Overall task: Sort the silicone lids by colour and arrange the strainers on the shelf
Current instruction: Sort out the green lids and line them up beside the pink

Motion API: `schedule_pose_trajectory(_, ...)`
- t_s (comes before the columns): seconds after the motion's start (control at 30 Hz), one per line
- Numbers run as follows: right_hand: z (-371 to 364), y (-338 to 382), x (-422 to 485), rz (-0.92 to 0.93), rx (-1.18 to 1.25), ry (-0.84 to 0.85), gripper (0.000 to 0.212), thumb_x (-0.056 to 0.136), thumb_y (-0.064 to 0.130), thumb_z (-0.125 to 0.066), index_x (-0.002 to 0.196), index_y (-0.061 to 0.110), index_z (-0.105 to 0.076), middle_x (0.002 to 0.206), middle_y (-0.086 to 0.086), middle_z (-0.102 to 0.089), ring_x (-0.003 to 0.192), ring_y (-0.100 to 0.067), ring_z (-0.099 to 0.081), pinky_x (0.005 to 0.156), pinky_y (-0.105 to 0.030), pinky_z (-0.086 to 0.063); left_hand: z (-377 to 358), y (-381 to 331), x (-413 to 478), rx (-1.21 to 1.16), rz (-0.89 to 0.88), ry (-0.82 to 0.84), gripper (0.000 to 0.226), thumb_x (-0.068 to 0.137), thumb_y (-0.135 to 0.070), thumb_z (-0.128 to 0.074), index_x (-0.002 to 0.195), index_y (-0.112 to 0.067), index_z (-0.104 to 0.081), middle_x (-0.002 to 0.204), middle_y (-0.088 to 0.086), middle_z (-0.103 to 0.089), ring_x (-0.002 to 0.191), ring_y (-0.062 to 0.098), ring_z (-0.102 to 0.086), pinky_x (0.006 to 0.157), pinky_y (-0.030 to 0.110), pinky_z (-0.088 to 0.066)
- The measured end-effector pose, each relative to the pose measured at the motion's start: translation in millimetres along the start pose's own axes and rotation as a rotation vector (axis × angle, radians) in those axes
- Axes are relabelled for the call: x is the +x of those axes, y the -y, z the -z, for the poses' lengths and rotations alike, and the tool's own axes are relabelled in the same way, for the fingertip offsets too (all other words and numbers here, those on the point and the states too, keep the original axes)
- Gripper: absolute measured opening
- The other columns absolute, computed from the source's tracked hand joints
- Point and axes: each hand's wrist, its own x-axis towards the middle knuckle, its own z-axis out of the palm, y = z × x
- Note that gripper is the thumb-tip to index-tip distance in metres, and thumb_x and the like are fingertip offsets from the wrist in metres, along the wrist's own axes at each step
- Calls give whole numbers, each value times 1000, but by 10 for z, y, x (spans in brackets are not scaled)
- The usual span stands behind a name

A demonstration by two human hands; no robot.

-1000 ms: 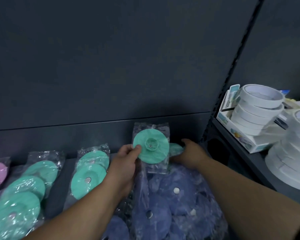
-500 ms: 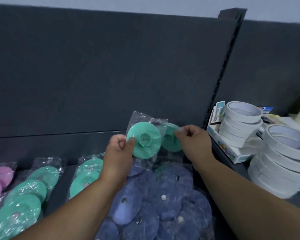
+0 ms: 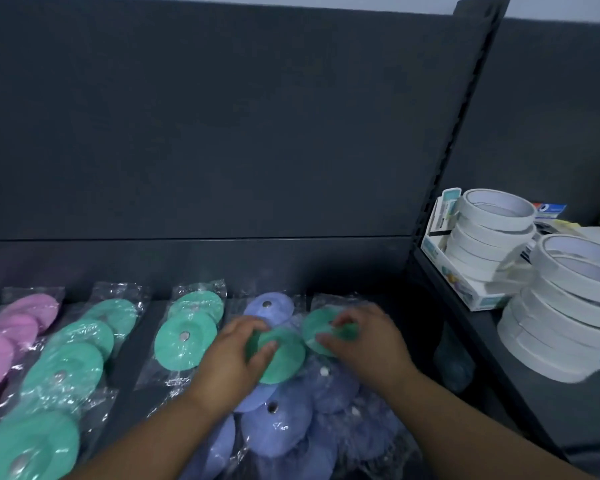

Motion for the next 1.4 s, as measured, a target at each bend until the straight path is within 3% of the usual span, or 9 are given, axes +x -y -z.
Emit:
schedule_pose_trajectory(0.1,-32,-90,80,-129,-122,40,74,71,52,-73,132,21,-45,136,-5,-40,124,-27,-42,104,-30,-35,15,35,76,179,198,177,71,82,-57,-59,141,-22,-38,140,-1,-46,128,20,-45,106,27,-35)
schedule_pose_trajectory(0.23,-34,-170,95,-252,-123,144,100,57,61,-76,139,25,-33,137,-8,-45,122,-30,-46,102,-38,-41,-57,-76,34,357,208,232,85,80,-63,-58,148,-22,-27,145,-1,-45,130,19,-44,105,27,-35)
schedule_pose_trajectory(0.33,36,-127,73,-166,-231,28,95,61,53,-78,140,31,-31,130,-3,-50,118,-27,-48,97,-36,-40,-35,-178,7,292,204,88,90,69,-55,-75,143,-22,-34,137,-2,-52,123,18,-50,100,24,-37)
schedule_pose_trajectory(0.43,81,-64,23,-72,63,-112,77,71,23,-79,137,26,-39,98,3,-58,96,-20,-58,83,-27,-42,53,-308,-12,47,335,8,90,62,-37,-87,138,-20,-42,122,-2,-60,107,18,-58,83,19,-40)
schedule_pose_trajectory(0.6,77,-111,35,-200,257,-4,37,76,19,-74,110,18,-59,84,11,-59,85,-13,-60,63,-13,-40,200,-356,-84,-445,554,-3,28,65,-13,-86,88,-8,-71,79,8,-75,73,26,-72,69,36,-59)
schedule_pose_trajectory(0.83,37,-160,65,-217,44,79,17,76,25,-71,65,15,-64,67,2,-64,69,-15,-62,59,-20,-44,229,-401,-194,-624,547,-91,10,85,-6,-66,91,-13,-70,87,11,-74,72,23,-67,58,31,-52)
schedule_pose_trajectory(1.1,253,298,19,-196,1071,35,13,87,9,-65,76,15,-65,66,3,-65,56,-6,-55,54,-21,-47,416,-340,-158,-618,573,-228,12,93,-25,-56,88,-34,-61,84,17,-68,59,25,-55,58,38,-46)
schedule_pose_trajectory(1.27,147,458,-135,-87,879,325,10,83,14,-70,74,17,-72,73,4,-71,68,-8,-62,64,-21,-49,411,-585,-186,-806,527,-201,12,99,-18,-47,102,-26,-55,80,7,-69,51,18,-56,57,30,-46)
schedule_pose_trajectory(1.4,-89,501,-236,-161,705,118,9,78,24,-77,75,19,-70,74,10,-70,71,-4,-63,61,-12,-45,292,-714,-295,-947,492,-128,15,101,-24,-42,107,-24,-56,97,13,-72,73,28,-63,69,40,-53)
